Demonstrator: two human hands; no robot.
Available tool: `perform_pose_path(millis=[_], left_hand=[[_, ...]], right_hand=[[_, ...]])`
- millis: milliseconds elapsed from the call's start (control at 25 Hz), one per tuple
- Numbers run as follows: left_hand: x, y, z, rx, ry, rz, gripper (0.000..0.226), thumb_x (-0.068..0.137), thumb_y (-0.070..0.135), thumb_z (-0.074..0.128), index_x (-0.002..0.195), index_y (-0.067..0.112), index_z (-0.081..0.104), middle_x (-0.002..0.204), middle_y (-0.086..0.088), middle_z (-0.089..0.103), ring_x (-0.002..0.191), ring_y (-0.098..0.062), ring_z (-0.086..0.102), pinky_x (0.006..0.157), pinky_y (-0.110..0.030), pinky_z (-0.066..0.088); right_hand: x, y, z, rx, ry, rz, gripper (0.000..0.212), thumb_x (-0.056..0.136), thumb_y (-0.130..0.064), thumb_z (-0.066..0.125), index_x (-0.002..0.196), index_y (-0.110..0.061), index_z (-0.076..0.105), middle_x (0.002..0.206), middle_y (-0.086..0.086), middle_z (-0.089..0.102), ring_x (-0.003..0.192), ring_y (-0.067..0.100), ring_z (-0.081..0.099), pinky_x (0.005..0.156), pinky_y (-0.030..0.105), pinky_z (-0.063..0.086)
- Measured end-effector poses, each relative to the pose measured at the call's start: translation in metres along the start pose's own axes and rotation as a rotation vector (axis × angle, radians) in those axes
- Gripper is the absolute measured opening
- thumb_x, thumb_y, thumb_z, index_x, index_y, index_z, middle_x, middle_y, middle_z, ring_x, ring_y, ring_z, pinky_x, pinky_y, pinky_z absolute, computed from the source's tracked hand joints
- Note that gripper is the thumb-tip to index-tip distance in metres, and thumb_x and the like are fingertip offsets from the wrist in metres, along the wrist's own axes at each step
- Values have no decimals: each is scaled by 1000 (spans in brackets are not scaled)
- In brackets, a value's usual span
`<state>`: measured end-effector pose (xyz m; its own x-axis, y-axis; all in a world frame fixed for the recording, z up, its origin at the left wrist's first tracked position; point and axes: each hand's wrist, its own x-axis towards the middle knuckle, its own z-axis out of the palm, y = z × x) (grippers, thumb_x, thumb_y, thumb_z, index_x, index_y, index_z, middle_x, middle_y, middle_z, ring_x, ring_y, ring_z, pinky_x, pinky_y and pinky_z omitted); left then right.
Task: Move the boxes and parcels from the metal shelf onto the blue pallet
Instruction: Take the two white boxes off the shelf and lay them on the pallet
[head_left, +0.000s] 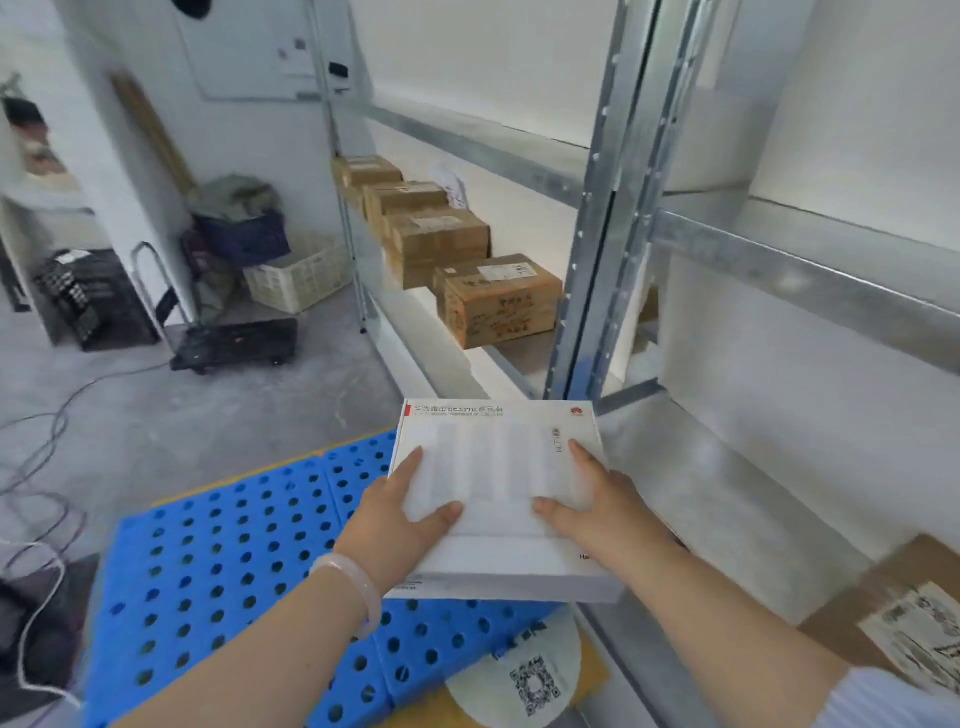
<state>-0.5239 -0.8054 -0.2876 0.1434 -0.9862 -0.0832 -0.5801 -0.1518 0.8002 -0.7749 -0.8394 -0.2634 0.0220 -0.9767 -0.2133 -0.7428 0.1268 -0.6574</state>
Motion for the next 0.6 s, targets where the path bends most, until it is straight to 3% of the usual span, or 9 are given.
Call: perform_pose_path(millis=[160,320,600], left_hand=[[-6,-78,-55,-41,136,-172,88,76,65,62,148,45,16,139,3,37,106,-9,41,85,-23,38],[-15,-152,-90,-62,212,-351,88,75,68,60,147,49,12,143,4,32,112,-10,39,86,-23,36],[-22,-238,-119,-78,310,-515,86,76,66,61,144,54,11,143,9,29,113,-5,35,88,-22,33]], right_hand=[[34,-59,83,12,-173,-128,96,72,-70,64,147,-51,8,145,-3,28,123,13,37,99,32,39],[62,-101,165,-39,-341,-171,98,68,-72,64,145,-56,6,149,-1,21,134,18,31,103,39,42],[86,-140,267,-67,-476,-207,96,70,-69,66,144,-58,5,155,-3,13,139,16,24,106,34,29]])
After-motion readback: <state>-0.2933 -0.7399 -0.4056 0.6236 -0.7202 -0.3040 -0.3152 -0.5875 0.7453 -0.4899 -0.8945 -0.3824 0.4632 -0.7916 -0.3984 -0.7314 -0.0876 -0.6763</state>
